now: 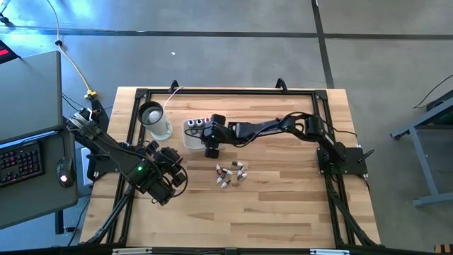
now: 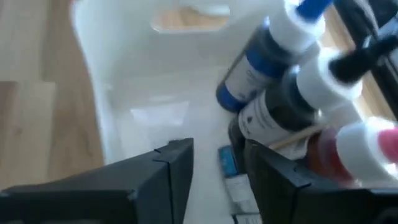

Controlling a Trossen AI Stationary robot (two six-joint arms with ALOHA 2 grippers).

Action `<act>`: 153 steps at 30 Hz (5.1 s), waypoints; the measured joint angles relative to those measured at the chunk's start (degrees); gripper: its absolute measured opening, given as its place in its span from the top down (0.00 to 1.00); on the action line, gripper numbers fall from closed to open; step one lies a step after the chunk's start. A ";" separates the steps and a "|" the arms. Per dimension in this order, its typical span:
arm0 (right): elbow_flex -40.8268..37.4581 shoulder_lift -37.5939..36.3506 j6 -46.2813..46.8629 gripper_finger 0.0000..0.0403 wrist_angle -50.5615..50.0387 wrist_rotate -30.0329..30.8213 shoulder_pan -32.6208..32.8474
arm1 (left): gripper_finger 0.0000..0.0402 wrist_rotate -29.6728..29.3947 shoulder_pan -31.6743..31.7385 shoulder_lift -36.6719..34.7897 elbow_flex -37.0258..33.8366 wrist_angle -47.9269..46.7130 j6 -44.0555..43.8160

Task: Pick & Place food coloring
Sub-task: Put the small brown food coloring bottle into the white bin, then put the small orange food coloring bottle into the white bin

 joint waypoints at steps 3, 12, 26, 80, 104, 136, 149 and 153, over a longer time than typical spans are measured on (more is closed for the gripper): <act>0.11 -0.47 -0.03 0.62 -0.80 0.83 0.82 | 0.60 -0.05 0.00 0.00 0.00 0.33 -0.14; 0.15 -13.10 3.14 0.59 -23.49 3.98 7.19 | 0.60 0.28 0.00 0.00 0.02 0.04 -1.07; -8.96 -18.31 11.76 0.62 -35.28 1.31 20.93 | 0.60 0.90 0.00 0.02 0.02 0.40 -1.48; -34.28 -20.28 10.44 0.66 0.75 -7.14 15.97 | 0.60 1.43 0.00 0.02 0.04 3.48 -1.04; -41.65 -20.52 11.68 0.84 13.48 -10.81 14.76 | 0.60 1.53 0.00 0.02 0.04 3.53 -1.04; -19.79 -8.16 -8.87 0.71 26.52 2.46 -1.37 | 0.60 1.18 0.02 0.02 0.04 3.44 -1.02; -19.70 -22.66 -15.67 0.61 14.44 12.20 5.96 | 0.60 0.89 0.02 0.08 0.04 6.01 -1.04; -19.72 -32.18 -12.35 0.63 1.20 17.28 9.63 | 0.60 1.51 0.07 0.60 0.04 9.42 0.02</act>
